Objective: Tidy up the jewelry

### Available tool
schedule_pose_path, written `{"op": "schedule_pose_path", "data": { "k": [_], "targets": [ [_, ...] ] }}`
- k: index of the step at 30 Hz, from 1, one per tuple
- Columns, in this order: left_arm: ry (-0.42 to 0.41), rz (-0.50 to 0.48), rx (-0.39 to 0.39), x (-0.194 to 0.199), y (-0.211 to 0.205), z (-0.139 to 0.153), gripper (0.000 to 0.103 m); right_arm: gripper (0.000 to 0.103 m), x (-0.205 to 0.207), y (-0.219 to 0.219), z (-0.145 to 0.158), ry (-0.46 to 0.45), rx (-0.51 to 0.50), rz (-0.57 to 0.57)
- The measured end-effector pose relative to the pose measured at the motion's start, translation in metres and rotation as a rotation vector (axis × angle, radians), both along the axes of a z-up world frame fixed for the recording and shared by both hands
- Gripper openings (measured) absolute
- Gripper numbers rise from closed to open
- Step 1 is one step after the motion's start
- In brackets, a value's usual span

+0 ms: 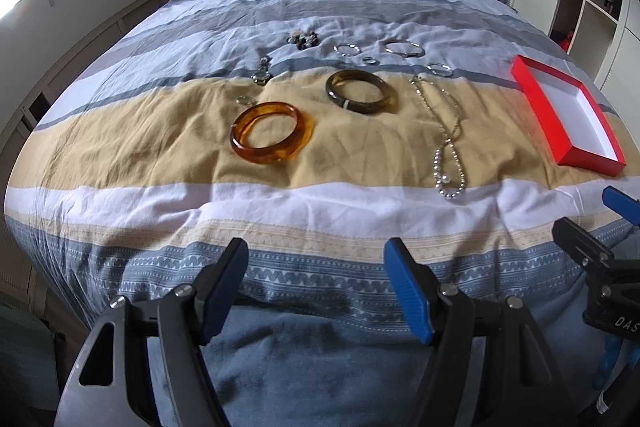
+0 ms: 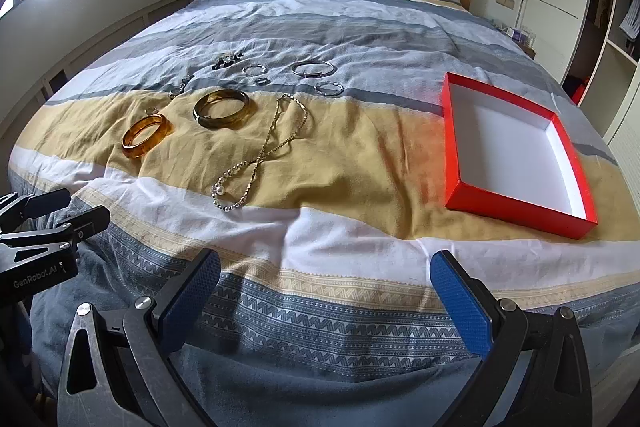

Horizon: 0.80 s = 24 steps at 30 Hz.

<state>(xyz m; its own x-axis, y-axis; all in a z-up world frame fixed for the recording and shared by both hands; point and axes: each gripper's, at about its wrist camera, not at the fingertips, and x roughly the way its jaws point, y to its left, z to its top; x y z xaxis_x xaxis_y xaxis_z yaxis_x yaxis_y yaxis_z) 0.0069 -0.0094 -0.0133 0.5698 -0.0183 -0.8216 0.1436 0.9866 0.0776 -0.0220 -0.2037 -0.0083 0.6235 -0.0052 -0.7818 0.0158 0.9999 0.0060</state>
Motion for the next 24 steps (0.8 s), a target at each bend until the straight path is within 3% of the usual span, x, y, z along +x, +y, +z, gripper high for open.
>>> {"op": "schedule_pose_path", "data": {
  "k": [11, 24],
  "targets": [
    [0.037, -0.023, 0.0, 0.0022, -0.0061, -0.0052, 0.069, 0.102, 0.0011, -0.0017, -0.0007, -0.002, 0.01, 0.001],
    [0.017, -0.012, 0.004, 0.006, 0.0, -0.0096, 0.069, 0.102, 0.0044, 0.004, -0.0057, 0.025, 0.011, 0.027]
  ]
}}
